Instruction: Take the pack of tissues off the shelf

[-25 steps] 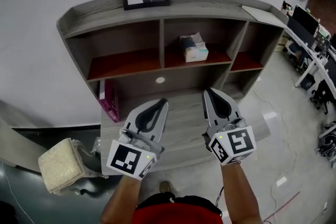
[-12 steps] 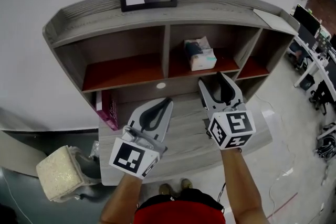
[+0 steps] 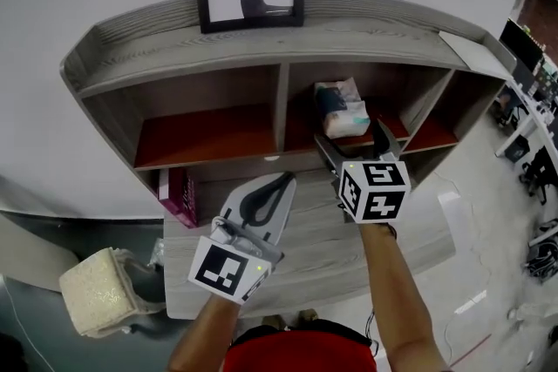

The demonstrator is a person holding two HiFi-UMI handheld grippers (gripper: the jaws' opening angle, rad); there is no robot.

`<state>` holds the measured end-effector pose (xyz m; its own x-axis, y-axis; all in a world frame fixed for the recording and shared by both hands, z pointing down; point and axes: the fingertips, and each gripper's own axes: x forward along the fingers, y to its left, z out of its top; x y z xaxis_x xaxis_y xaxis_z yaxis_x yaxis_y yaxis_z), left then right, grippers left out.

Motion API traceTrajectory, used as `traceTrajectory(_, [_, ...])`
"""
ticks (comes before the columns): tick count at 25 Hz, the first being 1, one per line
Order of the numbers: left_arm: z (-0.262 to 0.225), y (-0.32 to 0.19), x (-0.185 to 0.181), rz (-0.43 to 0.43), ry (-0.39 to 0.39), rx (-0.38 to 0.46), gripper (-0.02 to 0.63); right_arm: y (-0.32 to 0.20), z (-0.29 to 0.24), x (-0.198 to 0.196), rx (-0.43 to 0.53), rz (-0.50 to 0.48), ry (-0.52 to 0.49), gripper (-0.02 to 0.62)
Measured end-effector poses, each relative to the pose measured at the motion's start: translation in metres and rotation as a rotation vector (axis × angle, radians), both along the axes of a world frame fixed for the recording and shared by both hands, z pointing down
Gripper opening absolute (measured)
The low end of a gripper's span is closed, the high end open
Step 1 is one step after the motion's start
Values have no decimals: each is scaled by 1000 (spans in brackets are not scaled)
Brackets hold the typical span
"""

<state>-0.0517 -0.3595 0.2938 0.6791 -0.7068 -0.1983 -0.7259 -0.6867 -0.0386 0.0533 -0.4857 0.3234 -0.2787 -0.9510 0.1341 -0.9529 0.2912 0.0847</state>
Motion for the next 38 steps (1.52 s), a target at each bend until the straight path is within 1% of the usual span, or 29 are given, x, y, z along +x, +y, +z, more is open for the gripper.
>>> traceTrajectory(2, [1, -4, 0, -7, 3, -2, 11, -13, 7, 1, -49, 12, 15, 506])
traceTrajectory(4, [-1, -9, -2, -22, 11, 13, 9, -23, 12, 3, -88, 21, 19, 511])
traceTrajectory(10, [-1, -16, -1, -35, 16, 18, 11, -41, 21, 6, -150, 38, 38, 507])
traceTrajectory(14, [3, -18, -1, -39, 16, 1, 11, -46, 26, 7, -186, 41, 63, 486])
traceTrajectory(17, [2, -18, 0, -48, 19, 7, 11, -47, 27, 6, -198, 36, 79, 453])
traceTrajectory(22, [4, -15, 1, -59, 16, 0, 9, -43, 23, 9, -164, 20, 62, 420])
traceTrajectory(25, [5, -10, 3, -59, 9, -13, 11, -36, 14, 10, -117, 5, 41, 411])
traceTrajectory(27, [3, -7, 3, -63, 5, -7, 11, -26, 5, 12, -77, -9, 24, 411])
traceTrajectory(34, [-13, 5, 5, -86, 17, 28, 11, 33, -26, 17, 29, -78, -7, 411])
traceTrajectory(38, [-21, 15, 10, -86, 21, 46, 11, 72, -40, 26, 78, -111, -48, 411])
